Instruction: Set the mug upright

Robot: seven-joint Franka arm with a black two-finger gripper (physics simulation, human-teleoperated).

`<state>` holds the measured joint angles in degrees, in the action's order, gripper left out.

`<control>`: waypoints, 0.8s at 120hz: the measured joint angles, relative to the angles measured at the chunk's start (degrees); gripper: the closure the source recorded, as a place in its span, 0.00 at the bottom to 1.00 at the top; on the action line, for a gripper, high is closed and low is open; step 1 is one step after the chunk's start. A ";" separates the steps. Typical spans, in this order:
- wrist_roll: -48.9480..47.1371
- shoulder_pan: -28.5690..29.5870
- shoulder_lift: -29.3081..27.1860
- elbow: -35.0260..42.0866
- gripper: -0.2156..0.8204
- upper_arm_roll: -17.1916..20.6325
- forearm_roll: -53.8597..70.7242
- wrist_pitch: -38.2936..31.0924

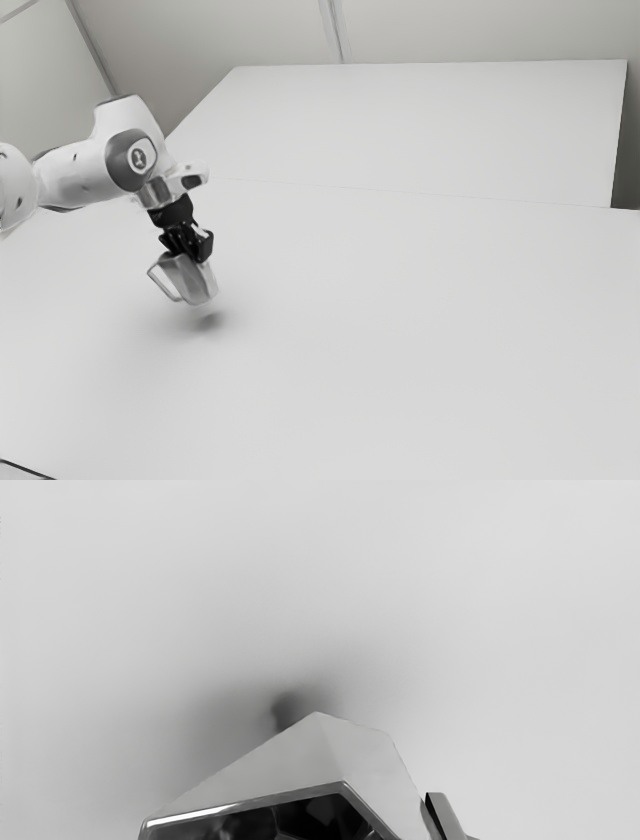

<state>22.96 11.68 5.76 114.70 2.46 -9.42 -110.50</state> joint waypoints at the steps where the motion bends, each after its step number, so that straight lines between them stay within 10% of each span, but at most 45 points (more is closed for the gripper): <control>1: -0.53 -0.21 -0.08 0.06 0.96 0.21 0.46 -0.30; 96: -41.71 -5.59 3.40 3.63 0.96 6.33 14.23 -15.28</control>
<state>-18.75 6.09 9.16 118.34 8.79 4.80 -125.78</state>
